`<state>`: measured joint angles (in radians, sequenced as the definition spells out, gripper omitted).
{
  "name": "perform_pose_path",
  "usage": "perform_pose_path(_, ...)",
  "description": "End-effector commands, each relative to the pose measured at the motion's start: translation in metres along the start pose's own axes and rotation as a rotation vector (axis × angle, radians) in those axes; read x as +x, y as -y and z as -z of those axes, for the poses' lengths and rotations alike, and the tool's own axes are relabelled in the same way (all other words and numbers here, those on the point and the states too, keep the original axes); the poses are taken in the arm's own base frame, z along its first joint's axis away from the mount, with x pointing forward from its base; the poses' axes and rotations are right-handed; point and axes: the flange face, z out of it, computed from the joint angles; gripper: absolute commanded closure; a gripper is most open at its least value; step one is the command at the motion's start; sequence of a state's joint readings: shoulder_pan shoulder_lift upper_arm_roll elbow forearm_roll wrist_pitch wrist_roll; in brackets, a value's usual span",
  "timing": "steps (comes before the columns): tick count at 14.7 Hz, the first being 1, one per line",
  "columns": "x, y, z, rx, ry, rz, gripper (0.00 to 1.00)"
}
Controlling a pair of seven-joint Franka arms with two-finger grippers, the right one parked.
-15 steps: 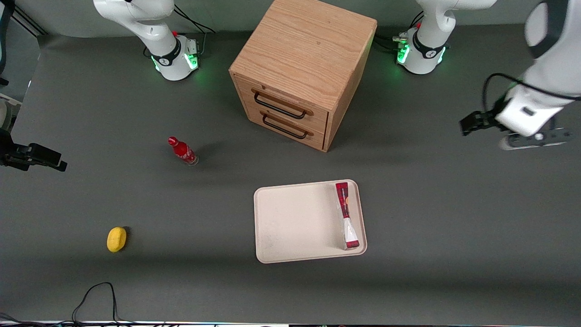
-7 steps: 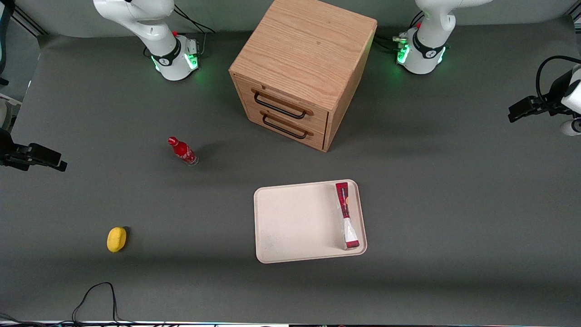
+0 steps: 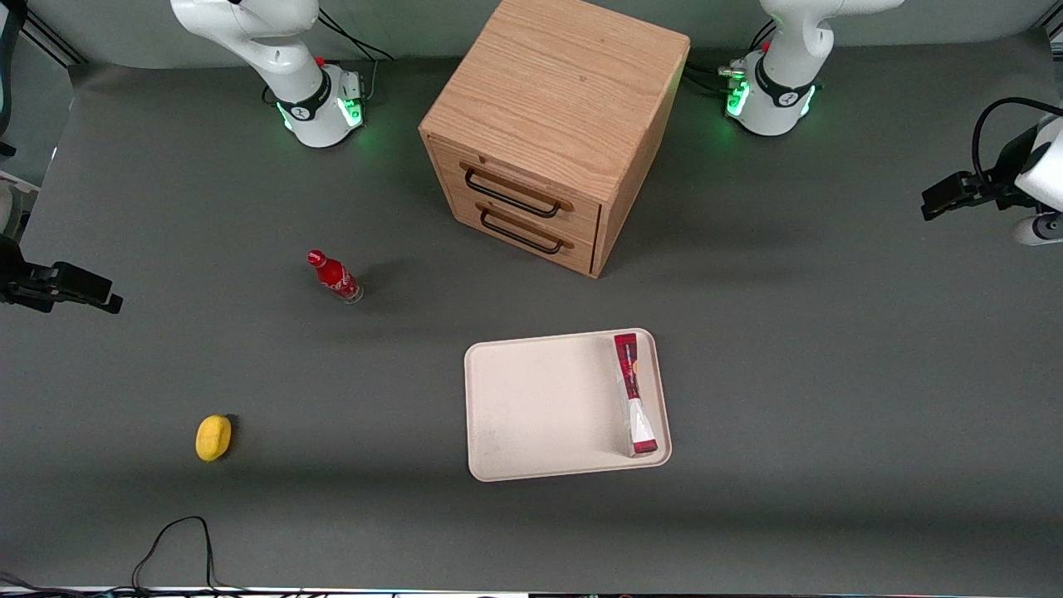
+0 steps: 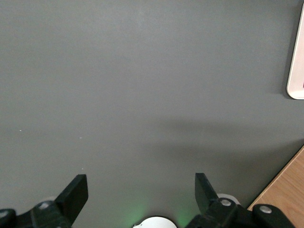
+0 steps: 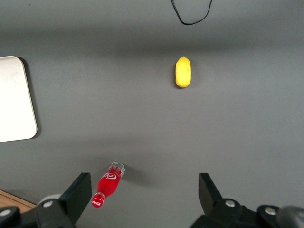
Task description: Place red cookie box on tray
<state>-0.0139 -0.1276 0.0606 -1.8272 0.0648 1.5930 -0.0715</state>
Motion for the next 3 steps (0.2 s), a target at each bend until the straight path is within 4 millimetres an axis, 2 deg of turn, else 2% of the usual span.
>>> perform_pose_path(1, 0.0176, -0.0028, 0.0131, 0.015, 0.005, 0.006, 0.0)
perform_pose_path(3, 0.0191, -0.0007, 0.011, 0.017, 0.026, 0.013, 0.0)
